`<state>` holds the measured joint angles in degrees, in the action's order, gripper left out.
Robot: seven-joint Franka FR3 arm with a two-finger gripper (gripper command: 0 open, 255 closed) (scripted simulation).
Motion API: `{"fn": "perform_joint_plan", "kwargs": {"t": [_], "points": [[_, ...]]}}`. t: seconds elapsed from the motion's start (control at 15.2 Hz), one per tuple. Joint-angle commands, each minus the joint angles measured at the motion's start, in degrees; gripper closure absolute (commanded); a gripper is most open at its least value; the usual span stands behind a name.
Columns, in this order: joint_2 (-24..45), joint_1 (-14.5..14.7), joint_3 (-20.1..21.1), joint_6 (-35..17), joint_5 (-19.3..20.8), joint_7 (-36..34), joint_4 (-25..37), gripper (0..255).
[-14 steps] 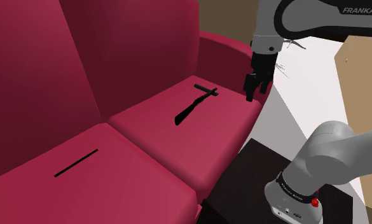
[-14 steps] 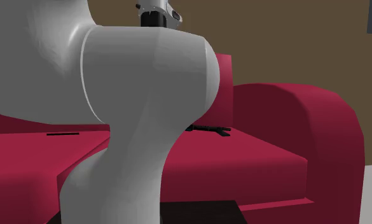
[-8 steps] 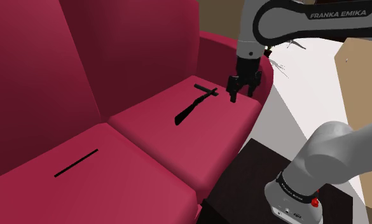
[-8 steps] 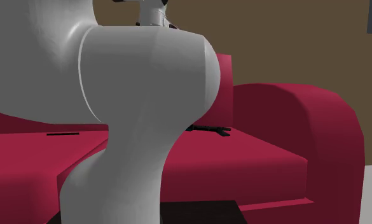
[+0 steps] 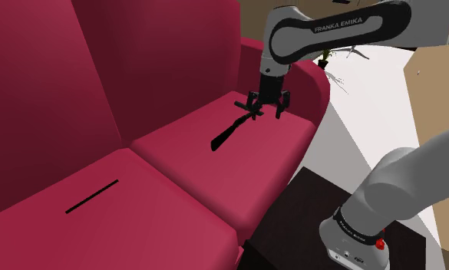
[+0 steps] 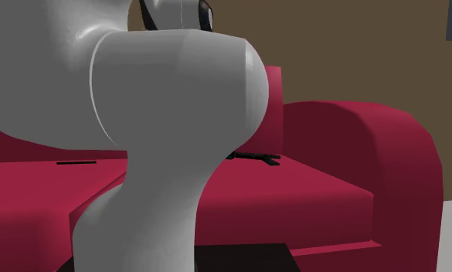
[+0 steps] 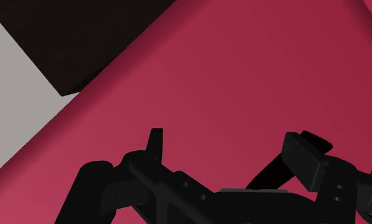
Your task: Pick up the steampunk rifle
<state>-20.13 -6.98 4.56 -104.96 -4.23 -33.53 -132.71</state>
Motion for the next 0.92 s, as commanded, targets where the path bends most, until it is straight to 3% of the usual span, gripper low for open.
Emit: {"fn": "perform_joint_plan", "kwargs": {"t": [0.0,0.86], "points": [[4.1,-1.0,0.2,-3.0,-0.4,-4.1,1.8,0],[28.2,-5.7,-2.7,-15.4,-1.3,-26.9,17.5,0]]}}
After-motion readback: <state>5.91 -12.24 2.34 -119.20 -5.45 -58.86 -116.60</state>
